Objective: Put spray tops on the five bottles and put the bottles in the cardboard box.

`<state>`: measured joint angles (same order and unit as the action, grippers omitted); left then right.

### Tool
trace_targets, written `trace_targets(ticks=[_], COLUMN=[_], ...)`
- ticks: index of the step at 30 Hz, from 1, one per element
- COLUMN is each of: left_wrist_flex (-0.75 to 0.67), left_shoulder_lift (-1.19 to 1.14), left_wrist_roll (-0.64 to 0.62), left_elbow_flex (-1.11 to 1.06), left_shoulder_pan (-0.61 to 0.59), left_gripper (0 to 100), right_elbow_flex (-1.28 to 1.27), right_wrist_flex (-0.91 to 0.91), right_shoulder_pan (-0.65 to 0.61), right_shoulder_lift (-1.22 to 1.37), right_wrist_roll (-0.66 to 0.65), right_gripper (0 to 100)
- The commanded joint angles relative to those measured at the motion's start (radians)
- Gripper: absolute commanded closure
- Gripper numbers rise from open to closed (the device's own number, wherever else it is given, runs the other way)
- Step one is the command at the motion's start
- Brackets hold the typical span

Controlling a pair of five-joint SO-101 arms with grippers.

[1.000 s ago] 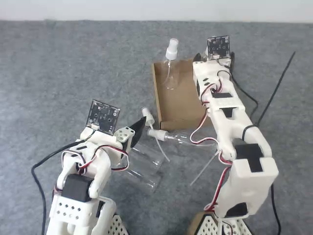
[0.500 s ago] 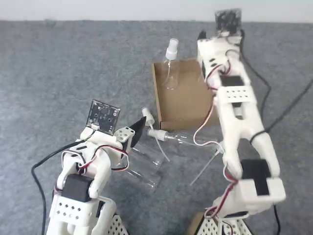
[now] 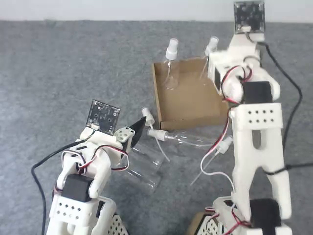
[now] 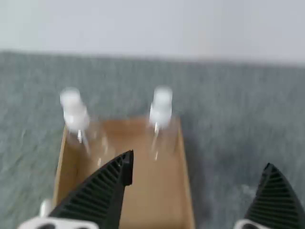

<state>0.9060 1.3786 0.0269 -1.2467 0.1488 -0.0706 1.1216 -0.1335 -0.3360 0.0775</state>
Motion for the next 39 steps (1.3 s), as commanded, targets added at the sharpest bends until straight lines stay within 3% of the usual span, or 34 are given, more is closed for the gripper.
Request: trace_targets(ticks=[1,4,9,13,20,24,39], left_wrist_flex=[-0.021,0.008,0.121,0.146,0.144,0.144,0.115], left_shoulder_lift=[0.003,-0.028,-0.192,-0.325,-0.423,-0.423,-0.431], left_wrist_roll=[0.005,0.002,-0.012,-0.009,0.153,0.235,0.270], left_elbow_flex=[0.028,0.099,0.202,0.245,0.245,0.245,0.229], left_shoulder_pan=[-0.044,-0.138,-0.229,-0.293,-0.491,-0.588,-0.601], left_gripper=[76,76,76,76,76,76,76], right_elbow_flex=[0.060,0.058,0.020,-0.160,-0.471,-0.545,-0.724], right_wrist_flex=[0.217,0.360,0.565,0.555,0.280,0.209,0.094], right_shoulder_pan=[-0.027,-0.056,-0.136,-0.266,-0.328,-0.331,-0.344], right_shoulder_lift=[-0.067,-0.062,-0.064,-0.073,-0.074,-0.074,-0.062], right_wrist_roll=[-0.015,-0.150,-0.597,-0.713,-0.813,-0.819,-0.865], right_gripper=[64.8,64.7,64.5,64.5,64.4,64.4,64.4])
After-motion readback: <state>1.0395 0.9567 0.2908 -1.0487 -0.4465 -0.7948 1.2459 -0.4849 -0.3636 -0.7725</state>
